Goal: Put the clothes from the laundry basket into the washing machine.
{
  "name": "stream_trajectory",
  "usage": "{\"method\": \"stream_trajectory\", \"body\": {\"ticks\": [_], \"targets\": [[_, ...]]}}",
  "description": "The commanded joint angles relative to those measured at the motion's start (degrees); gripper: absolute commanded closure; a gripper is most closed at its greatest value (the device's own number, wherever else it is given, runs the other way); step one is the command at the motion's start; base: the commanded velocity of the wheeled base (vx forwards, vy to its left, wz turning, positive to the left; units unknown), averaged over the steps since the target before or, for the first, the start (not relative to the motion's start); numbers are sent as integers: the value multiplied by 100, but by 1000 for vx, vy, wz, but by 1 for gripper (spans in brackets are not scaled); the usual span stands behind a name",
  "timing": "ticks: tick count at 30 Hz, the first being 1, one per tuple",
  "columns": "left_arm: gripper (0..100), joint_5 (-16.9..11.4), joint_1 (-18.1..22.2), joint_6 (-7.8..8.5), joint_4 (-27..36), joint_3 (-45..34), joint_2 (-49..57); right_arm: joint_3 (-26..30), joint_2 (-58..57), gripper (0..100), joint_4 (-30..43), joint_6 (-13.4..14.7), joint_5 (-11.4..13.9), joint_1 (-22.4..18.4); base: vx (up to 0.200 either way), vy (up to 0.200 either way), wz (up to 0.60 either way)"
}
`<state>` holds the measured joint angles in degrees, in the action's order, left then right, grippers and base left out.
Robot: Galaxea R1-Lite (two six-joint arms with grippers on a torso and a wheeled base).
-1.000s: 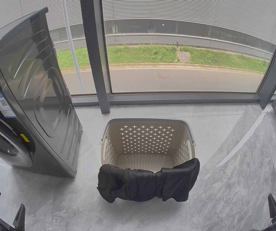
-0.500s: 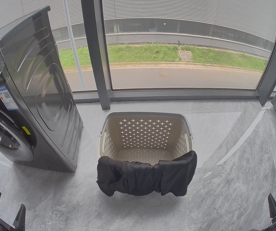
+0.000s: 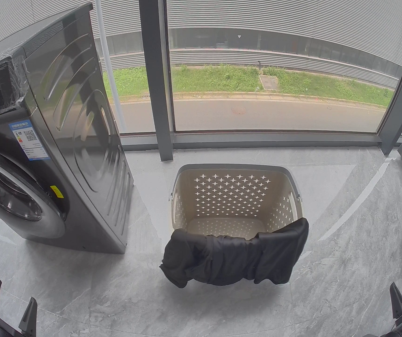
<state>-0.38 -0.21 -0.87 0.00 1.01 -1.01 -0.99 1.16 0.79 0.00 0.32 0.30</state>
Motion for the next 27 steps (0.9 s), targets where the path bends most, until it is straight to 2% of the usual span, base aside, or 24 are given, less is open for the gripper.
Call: {"method": "stream_trajectory", "body": {"ticks": [1,27], "targets": [[0,3,3,-1,0,-101,92,64,-2,0,0,0,3,5,0,200,0],[0,3,12,-1,0,-101,92,64,-2,0,0,0,3,5,0,200,0]]}}
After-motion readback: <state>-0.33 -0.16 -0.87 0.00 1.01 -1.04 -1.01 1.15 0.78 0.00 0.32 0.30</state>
